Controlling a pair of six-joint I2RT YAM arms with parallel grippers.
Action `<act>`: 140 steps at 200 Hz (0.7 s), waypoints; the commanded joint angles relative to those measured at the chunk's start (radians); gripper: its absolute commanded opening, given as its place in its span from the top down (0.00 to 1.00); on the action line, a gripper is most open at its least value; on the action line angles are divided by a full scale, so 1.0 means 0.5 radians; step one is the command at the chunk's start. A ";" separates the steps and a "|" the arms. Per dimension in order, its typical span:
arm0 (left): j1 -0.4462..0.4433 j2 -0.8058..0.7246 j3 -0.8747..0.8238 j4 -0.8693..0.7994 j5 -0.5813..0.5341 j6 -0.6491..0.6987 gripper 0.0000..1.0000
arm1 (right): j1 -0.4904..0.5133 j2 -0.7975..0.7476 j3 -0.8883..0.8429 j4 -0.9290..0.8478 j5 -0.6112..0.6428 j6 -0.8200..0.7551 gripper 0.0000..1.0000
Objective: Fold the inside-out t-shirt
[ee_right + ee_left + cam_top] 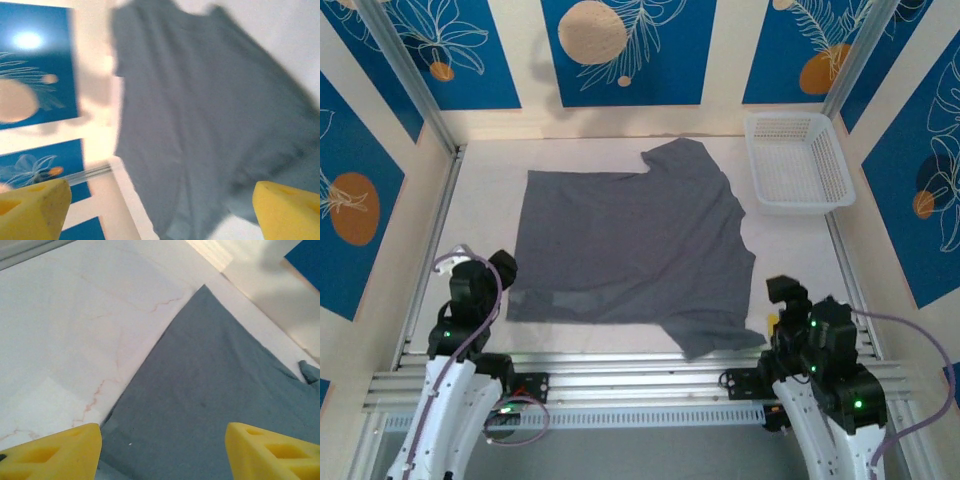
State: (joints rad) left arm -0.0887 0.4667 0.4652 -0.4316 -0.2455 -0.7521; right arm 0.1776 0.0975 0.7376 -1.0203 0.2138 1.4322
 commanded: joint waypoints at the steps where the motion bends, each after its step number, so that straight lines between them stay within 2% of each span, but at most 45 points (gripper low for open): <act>1: 0.012 0.130 0.094 0.234 0.287 0.061 0.34 | 0.016 0.172 -0.008 0.793 -0.043 -0.723 0.05; 14: -0.006 0.378 0.201 0.353 0.473 0.081 0.37 | 0.016 0.451 -0.026 1.005 -0.171 -0.863 0.09; 23: -0.048 0.607 0.315 0.380 0.541 0.120 0.38 | 0.016 0.762 0.009 1.093 -0.299 -0.957 0.14; 47: -0.206 1.287 0.735 0.263 0.479 0.277 0.49 | 0.030 1.767 0.376 1.069 -0.592 -1.252 0.38; 51: -0.219 1.400 0.809 0.236 0.456 0.282 0.54 | 0.039 1.929 0.456 1.038 -0.595 -1.288 0.43; 59: -0.227 1.614 0.946 0.179 0.386 0.249 0.69 | 0.048 2.225 0.608 0.988 -0.579 -1.329 0.55; 69: -0.226 1.858 1.102 0.138 0.305 0.216 0.92 | 0.050 2.542 0.764 0.976 -0.548 -1.344 0.79; 73: -0.227 1.952 1.155 0.134 0.275 0.209 0.99 | 0.052 2.659 0.827 0.956 -0.522 -1.315 0.86; 83: -0.216 2.175 1.275 0.136 0.235 0.179 1.00 | 0.045 2.934 0.985 0.926 -0.504 -1.262 0.99; 108: -0.151 2.634 1.524 0.221 0.326 0.114 1.00 | 0.076 3.482 1.328 0.919 -0.361 -1.205 1.00; 140: -0.101 3.060 1.811 0.238 0.360 0.105 1.00 | 0.116 4.007 1.752 0.803 -0.152 -1.219 1.00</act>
State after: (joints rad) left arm -0.1650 1.9030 1.2797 -0.3111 -0.0807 -0.6819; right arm 0.2165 1.9839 1.4837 -0.5465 0.0559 0.8402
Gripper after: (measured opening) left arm 0.043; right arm 0.062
